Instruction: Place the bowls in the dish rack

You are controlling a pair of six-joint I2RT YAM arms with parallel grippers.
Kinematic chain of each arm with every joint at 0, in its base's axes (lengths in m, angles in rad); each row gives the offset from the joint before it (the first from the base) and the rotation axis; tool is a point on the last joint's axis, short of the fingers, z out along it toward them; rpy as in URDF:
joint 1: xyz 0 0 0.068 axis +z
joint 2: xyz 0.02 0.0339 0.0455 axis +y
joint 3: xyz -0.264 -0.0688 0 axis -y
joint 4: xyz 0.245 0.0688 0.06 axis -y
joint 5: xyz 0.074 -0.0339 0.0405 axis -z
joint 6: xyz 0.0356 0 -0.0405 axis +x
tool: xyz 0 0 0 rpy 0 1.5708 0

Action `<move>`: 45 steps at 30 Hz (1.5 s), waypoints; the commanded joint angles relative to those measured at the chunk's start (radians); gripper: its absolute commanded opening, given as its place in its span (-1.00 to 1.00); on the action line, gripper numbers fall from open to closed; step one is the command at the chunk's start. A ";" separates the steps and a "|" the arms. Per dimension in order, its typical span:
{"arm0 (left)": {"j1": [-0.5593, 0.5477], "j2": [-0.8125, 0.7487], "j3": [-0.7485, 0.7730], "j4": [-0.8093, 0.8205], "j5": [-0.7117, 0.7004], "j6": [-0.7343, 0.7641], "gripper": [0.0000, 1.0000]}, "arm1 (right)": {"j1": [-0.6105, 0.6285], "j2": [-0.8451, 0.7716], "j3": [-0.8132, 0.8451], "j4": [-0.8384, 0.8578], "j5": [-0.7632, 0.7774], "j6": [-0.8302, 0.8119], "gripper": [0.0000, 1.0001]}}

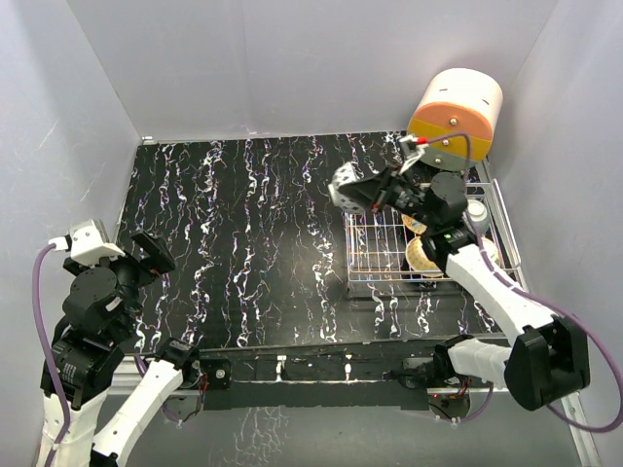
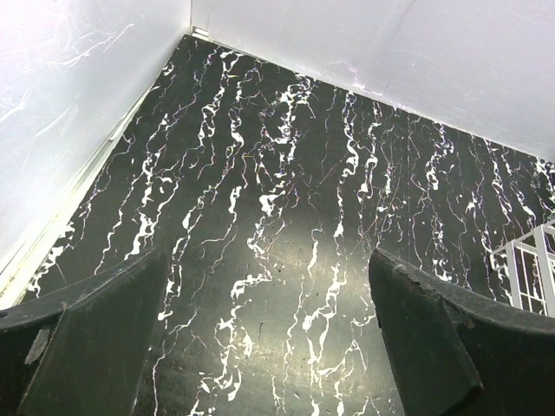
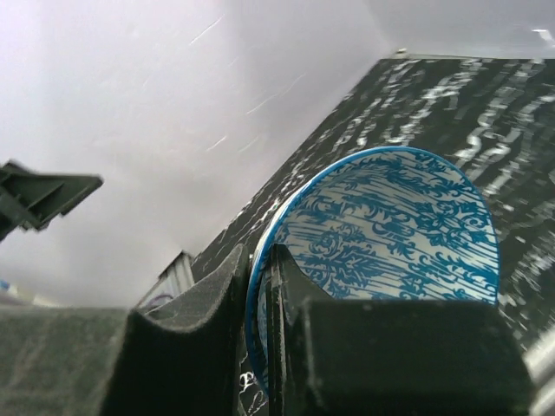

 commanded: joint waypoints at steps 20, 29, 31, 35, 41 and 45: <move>-0.004 0.034 0.011 0.015 0.036 -0.026 0.94 | -0.474 0.069 -0.436 0.523 -0.180 0.555 -0.79; -0.004 0.050 0.006 0.030 0.044 -0.029 0.94 | -0.472 0.208 -0.423 0.617 -0.189 0.604 -0.78; -0.004 0.053 0.006 0.036 0.046 -0.029 0.94 | -0.472 0.230 -0.412 0.607 -0.191 0.600 -0.78; -0.004 0.058 0.001 0.044 0.044 -0.029 0.94 | -0.468 0.273 -0.376 0.585 -0.210 0.595 -0.78; -0.004 0.065 0.004 0.046 0.037 -0.028 0.94 | -0.453 0.281 -0.312 0.445 -0.205 0.529 -0.76; -0.004 0.065 0.001 0.047 0.035 -0.028 0.94 | -0.453 0.288 -0.290 0.348 -0.188 0.479 -0.75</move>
